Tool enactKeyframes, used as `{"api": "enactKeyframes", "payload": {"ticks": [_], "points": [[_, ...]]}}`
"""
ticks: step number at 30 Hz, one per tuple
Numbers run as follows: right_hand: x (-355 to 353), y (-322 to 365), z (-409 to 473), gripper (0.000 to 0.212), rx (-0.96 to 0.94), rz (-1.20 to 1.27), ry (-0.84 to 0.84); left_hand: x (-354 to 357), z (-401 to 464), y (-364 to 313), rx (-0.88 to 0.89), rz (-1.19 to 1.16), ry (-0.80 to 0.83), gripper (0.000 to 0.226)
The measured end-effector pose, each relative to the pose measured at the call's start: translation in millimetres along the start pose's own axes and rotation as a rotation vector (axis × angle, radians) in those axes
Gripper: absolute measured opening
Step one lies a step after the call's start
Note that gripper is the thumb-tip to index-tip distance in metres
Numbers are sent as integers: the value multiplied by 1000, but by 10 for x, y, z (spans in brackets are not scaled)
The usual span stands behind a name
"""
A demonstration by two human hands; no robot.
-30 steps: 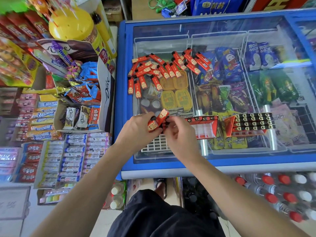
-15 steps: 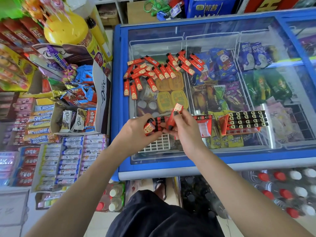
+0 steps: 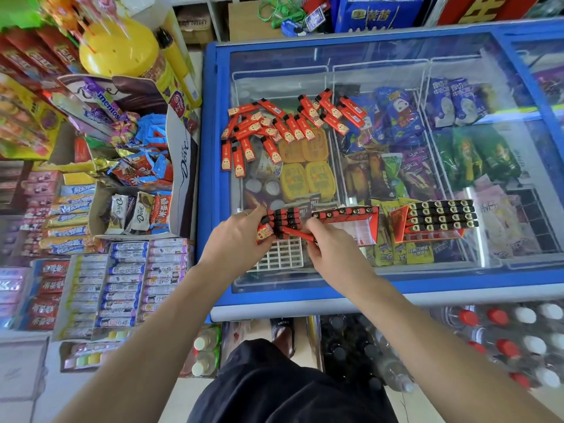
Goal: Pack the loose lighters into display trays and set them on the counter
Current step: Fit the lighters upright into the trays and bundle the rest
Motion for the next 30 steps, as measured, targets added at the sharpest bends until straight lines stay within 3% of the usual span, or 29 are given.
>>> {"api": "enactKeyframes", "payload": {"ticks": [9, 20, 30], "points": [[-271, -70, -93, 15, -4, 182, -257, 51, -22, 86, -9, 105, 13, 45], [89, -17, 32, 19, -96, 7, -161, 39, -25, 80, -8, 120, 17, 38], [212, -25, 22, 13, -78, 44, -200, -10, -35, 79, 0, 35, -17, 37]]}}
Point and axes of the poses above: each hand's wrist, its own z-axis towards the middle knuckle, its own x-axis out of the palm, y = z × x, the point moved 10 cm from there along z, towards the middle knuckle, and after that the axes turned 3 degrees about -x, right-handed, at the moved point
